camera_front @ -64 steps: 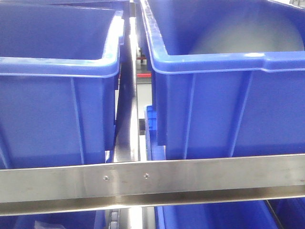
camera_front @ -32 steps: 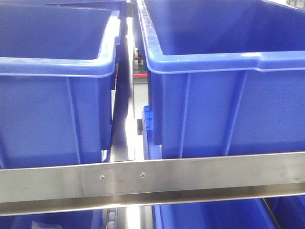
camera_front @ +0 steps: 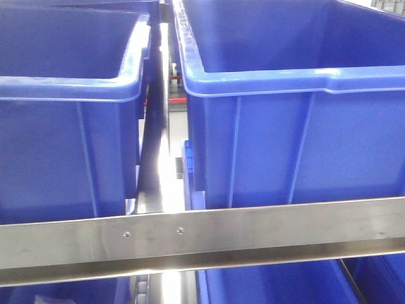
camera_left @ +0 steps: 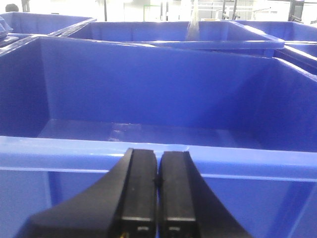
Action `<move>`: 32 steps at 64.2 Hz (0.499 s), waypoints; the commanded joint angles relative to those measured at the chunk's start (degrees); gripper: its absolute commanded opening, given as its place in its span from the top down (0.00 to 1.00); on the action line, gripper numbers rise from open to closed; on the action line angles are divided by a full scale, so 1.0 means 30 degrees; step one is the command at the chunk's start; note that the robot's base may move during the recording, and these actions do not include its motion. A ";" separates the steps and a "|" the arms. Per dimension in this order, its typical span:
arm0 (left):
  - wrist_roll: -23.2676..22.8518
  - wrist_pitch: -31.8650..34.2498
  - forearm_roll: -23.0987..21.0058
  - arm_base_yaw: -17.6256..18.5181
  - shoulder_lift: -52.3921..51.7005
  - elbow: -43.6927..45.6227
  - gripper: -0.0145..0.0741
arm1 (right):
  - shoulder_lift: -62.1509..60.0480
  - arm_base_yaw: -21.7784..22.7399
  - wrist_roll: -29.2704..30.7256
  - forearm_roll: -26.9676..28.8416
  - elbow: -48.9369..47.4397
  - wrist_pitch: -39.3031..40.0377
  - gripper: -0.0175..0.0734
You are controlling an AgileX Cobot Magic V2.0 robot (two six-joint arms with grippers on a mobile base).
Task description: Place green plate on second shelf with right arm
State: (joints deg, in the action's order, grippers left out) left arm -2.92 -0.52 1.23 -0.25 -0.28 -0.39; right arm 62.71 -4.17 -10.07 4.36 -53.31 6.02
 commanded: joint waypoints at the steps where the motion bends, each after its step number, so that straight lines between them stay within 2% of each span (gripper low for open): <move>1: -0.0119 0.1558 -0.0091 0.0029 -0.0064 -0.0800 0.69 | -0.0553 0.0025 0.0094 -0.0178 -0.0547 0.1390 0.75; 7: -0.0119 0.1558 -0.0091 0.0029 -0.0064 -0.0800 0.69 | -0.1261 0.0448 0.0095 0.0123 -0.0547 0.1708 0.75; 12: -0.0119 0.1558 -0.0091 0.0029 -0.0064 -0.0800 0.69 | -0.2415 0.0887 0.0115 0.0123 -0.0547 0.0976 0.75; 22: -0.0119 0.1558 -0.0091 0.0029 -0.0064 -0.0800 0.69 | -0.6408 0.0937 0.0115 -0.0005 -0.0509 -0.3286 0.75; 26: -0.0119 0.1558 -0.0091 0.0029 -0.0064 -0.0800 0.69 | -0.8240 0.0937 0.0496 -0.0942 -0.0067 -0.5102 0.75; 32: -0.0119 0.1558 -0.0091 0.0029 -0.0064 -0.0800 0.69 | -1.0517 0.0937 0.1091 -0.3061 0.1461 -0.5769 0.75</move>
State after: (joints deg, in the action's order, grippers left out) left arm -2.92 -0.52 1.23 -0.25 -0.28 -0.39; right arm 36.17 -1.68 -8.53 0.31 -50.43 -12.64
